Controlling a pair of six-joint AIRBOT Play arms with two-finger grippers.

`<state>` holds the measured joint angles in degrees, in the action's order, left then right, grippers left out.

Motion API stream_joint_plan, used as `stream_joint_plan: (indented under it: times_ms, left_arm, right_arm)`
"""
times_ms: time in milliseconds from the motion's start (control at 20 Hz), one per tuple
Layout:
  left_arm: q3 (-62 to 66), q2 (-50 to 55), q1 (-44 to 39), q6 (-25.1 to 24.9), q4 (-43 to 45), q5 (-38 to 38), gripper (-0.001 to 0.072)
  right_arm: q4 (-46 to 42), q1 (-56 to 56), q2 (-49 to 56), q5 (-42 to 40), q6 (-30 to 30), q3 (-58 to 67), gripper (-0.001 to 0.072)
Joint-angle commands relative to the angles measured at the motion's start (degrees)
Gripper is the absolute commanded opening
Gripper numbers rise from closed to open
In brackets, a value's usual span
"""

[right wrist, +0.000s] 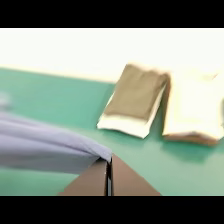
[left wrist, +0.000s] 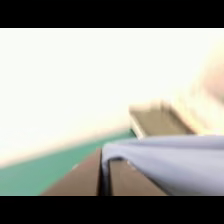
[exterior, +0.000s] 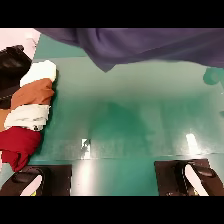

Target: Fold the shirts.

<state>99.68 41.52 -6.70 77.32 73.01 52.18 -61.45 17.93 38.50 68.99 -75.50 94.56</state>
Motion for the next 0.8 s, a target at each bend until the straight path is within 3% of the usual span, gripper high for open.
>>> stream_joint_plan:
  times_ms: [0,250,500,600,750]
  left_arm:
    - [1.75,-5.29,0.07,-0.92,0.37,1.01,0.0026]
    - [-0.46,-0.17,0.07,-0.81,-0.15,8.74,0.0026]
    - [-9.33,14.51,0.07,-0.87,-5.40,19.67,0.0026]
    - [-15.15,20.87,0.07,-0.94,-6.21,18.64,0.0026]
    - [-20.22,31.80,0.07,-5.75,-6.12,10.14,0.0027]
  right_arm:
    - [-0.11,5.68,1.95,4.20,-0.04,10.38,0.0014]
    - [3.26,9.09,13.84,13.60,-0.11,23.69,0.0014]
    - [1.25,-0.96,26.18,13.70,-0.17,15.21,0.0014]
    - [-4.66,-6.64,32.44,13.18,-0.17,9.86,0.0014]
    - [-10.78,-12.76,43.08,9.20,-0.17,5.79,0.0015]
